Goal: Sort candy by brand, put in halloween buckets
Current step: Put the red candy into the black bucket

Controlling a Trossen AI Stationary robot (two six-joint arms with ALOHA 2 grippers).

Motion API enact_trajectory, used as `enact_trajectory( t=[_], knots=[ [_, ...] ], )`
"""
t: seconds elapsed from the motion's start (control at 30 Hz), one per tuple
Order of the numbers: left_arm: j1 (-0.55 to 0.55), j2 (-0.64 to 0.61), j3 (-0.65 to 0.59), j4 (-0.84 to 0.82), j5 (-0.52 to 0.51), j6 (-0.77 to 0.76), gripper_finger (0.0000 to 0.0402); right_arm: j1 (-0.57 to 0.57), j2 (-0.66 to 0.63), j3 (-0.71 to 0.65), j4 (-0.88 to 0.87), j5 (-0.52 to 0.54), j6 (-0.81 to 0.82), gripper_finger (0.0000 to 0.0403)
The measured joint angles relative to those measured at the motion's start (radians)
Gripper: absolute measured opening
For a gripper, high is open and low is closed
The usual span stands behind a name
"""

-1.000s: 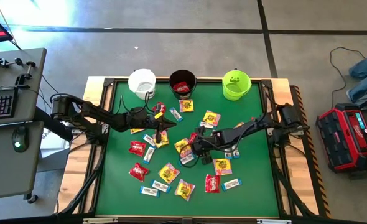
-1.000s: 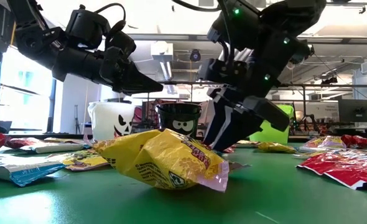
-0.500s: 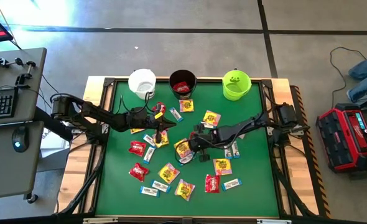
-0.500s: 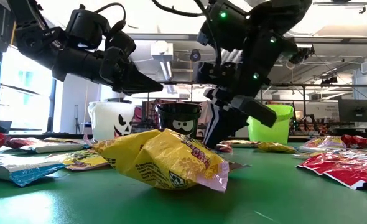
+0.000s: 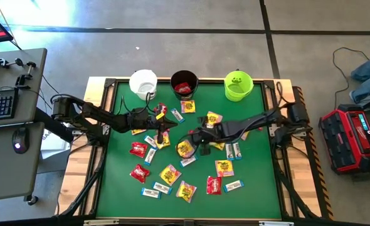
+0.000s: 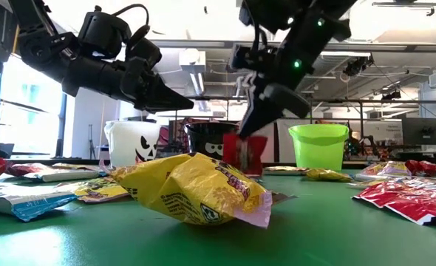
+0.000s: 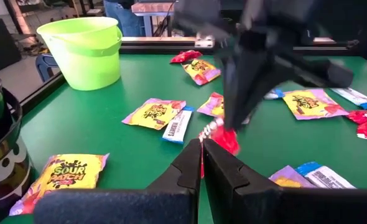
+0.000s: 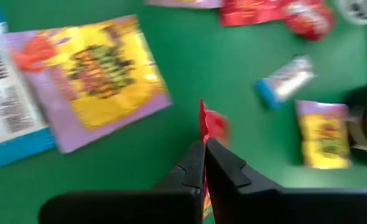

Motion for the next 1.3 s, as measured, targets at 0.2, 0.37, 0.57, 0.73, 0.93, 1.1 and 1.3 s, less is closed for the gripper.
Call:
enact_trajectory(
  t=[0.2,0.37,0.57,0.73,0.93,1.1,1.3],
  knots=[
    [0.0,0.0,0.0,-0.001,-0.021,-0.008,0.0007,-0.061,-0.06,-0.006,0.003,0.033,-0.042,0.0],
    [0.0,0.0,0.0,-0.001,-0.028,-0.01,0.0007,-0.133,-0.088,-0.006,0.072,0.035,-0.089,0.0],
    [0.0,0.0,0.0,-0.001,-0.043,-0.02,0.0007,-0.243,-0.09,0.017,0.217,0.011,-0.153,0.0],
    [0.0,0.0,0.0,-0.001,-0.043,-0.027,0.0007,-0.351,-0.089,0.07,0.317,-0.062,-0.154,0.0],
    [0.0,0.0,0.0,-0.002,-0.043,-0.029,0.0007,-0.465,-0.031,0.186,0.315,-0.201,-0.159,0.0],
    [0.0,0.0,0.0,-0.005,-0.047,-0.037,0.0007,-0.527,0.068,0.303,0.247,-0.251,-0.172,0.0],
    [0.0,0.0,0.0,-0.013,-0.038,-0.049,0.0007,-0.58,0.173,0.407,0.144,-0.286,-0.153,0.0]
  ],
)
